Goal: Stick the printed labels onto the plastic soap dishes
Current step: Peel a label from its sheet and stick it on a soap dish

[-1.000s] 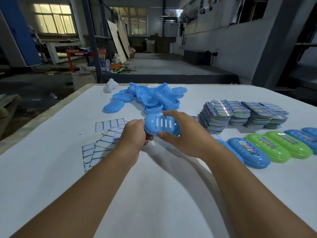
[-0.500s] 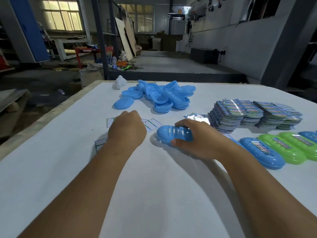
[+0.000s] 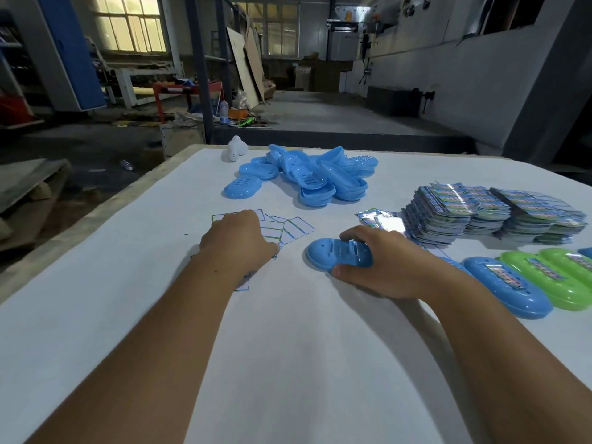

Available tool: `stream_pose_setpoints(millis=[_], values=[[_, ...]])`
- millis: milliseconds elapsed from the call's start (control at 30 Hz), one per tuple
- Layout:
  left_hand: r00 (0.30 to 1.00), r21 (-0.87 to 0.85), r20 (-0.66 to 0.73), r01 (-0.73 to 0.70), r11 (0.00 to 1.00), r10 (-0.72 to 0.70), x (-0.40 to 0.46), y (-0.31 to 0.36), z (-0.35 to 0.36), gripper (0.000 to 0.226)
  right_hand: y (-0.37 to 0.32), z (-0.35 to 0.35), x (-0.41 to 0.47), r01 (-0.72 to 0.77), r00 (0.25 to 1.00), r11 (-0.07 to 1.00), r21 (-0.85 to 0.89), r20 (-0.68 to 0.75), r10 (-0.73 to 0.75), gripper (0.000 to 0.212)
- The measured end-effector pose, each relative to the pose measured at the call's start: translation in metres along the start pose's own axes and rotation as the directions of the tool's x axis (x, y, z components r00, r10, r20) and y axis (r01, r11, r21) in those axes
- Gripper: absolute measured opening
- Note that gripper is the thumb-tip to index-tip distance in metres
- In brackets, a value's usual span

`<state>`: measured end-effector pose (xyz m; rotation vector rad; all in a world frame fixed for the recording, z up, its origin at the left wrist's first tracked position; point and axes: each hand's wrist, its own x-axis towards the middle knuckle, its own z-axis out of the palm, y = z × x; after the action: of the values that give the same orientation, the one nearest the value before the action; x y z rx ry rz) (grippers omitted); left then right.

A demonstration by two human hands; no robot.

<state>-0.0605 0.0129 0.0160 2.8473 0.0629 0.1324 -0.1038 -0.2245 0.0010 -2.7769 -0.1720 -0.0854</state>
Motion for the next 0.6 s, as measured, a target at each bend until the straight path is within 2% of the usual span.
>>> stream_pose_setpoints(millis=[233, 333, 400, 467, 533, 600], values=[[0.998, -0.201, -0.067, -0.011, 0.980, -0.003, 0.007, 0.000, 0.003, 0.067, -0.002, 0.000, -0.002, -0.011, 1.000, 1.000, 0.011, 0.003, 0.011, 0.067], [0.996, -0.370, -0.091, -0.024, 0.929, -0.010, 0.010, 0.002, 0.002, 0.052, -0.002, -0.001, -0.003, -0.011, 1.000, 1.000, 0.024, 0.006, 0.011, 0.070], [0.997, -0.561, -0.068, -0.019, 0.827, -0.022, 0.009, 0.006, 0.000, 0.044, -0.004, 0.000, -0.002, -0.011, 0.999, 0.998, 0.059, -0.031, 0.013, 0.070], [0.999, -0.740, -0.030, -0.014, 0.673, -0.012, 0.005, 0.014, -0.001, 0.040, -0.006, -0.001, -0.001, -0.009, 0.989, 0.990, 0.140, -0.145, 0.029, 0.063], [1.000, -0.868, 0.013, 0.009, 0.497, 0.005, -0.002, 0.025, -0.002, 0.040, -0.009, -0.004, 0.001, 0.002, 0.962, 0.954, 0.299, -0.261, 0.080, 0.049], [0.995, -0.952, 0.079, 0.058, 0.299, 0.059, -0.009, 0.036, 0.000, 0.039, -0.014, -0.007, 0.002, 0.009, 0.957, 0.855, 0.518, -0.253, 0.143, 0.039]])
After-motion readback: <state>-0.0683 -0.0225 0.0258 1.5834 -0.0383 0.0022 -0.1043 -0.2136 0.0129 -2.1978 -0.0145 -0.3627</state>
